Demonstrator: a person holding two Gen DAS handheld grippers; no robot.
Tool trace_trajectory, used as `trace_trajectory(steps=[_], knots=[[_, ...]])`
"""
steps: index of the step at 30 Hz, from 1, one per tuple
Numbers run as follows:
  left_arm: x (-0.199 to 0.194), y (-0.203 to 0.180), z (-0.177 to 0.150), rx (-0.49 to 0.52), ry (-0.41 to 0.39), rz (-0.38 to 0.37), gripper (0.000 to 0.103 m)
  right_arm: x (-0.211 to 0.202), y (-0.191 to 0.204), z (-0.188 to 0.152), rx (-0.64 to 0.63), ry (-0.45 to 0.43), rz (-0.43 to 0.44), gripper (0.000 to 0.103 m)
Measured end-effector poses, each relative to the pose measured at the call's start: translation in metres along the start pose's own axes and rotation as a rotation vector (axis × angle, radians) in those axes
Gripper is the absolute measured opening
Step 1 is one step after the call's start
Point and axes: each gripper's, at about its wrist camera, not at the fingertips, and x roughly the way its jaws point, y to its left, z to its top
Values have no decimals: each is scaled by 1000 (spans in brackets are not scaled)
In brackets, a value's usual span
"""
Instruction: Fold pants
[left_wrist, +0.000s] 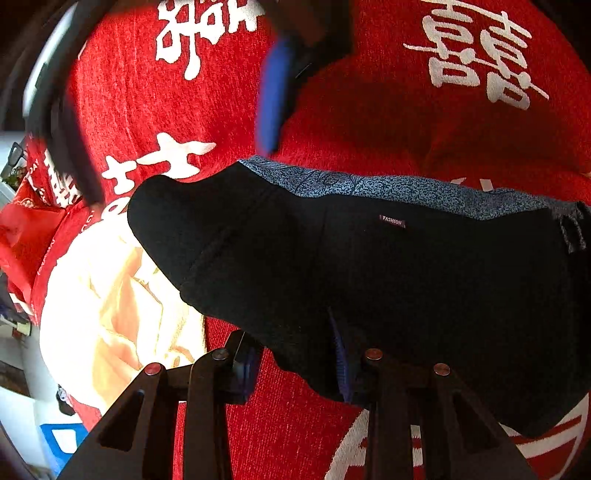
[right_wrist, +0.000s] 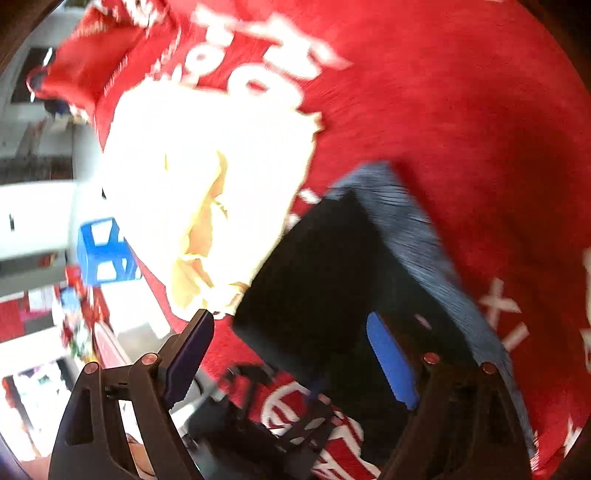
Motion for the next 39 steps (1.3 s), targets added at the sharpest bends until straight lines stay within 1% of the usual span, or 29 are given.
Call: trace_trajectory(steps=[2,4,5,6,7,8,9,10,14,17,19,20,21,22,25,27,30,32,35,37,39], knots=[[-5,2,-4,1,-5,2,35,23,14,16,-22,72,-57,88],[-7,2,-6,1,-8,4,35,47,24,22,-62,144,-123,88],[-7,2,-6,-1,-8,4,35,54,26,23,-76,167,-155,88],[-7,2,-7,-3,-8,4,35,61,26,23,-84,186,-192,83],[-8,2,-7,-4,-5,0,35,65,24,21,-91,198,-222,72],[-8,1,-7,-1,2,-9,35,66,22,20,-91,201,-216,38],[-11,0,-7,4,-1,-8,35,63,19,18,-74,192,-186,20],[-15,-2,-7,15,-15,-9,35,57,14,15,-54,172,-154,19],[-37,-12,2,52,-54,-25,35,23,-1,-11,-69,57,-94,18],[-62,-24,12,87,-100,-45,35,-8,-20,-39,-44,-43,-20,18],[-81,-35,18,107,-130,-63,35,-34,-39,-63,-3,-131,46,18],[-92,-43,21,118,-148,-74,35,-44,-44,-67,11,-160,68,18],[-101,-49,24,127,-162,-84,35,-59,-55,-85,33,-210,99,18],[-110,-57,27,137,-175,-94,35,-67,-61,-90,45,-236,116,18],[-141,-85,34,175,-217,-132,35,-104,-91,-140,91,-363,180,18],[-159,-109,36,216,-243,-156,35,-127,-112,-166,121,-424,212,18],[-183,-145,35,277,-262,-194,35,-146,-146,-222,186,-521,255,18],[-196,-171,26,316,-268,-223,35,-152,-168,-261,232,-577,277,18],[-215,-221,15,390,-274,-262,35,-156,-205,-319,307,-655,315,18],[-219,-247,9,434,-270,-272,35,-152,-230,-358,365,-703,351,18],[-220,-275,0,477,-249,-288,35,-143,-247,-390,421,-743,380,18]])
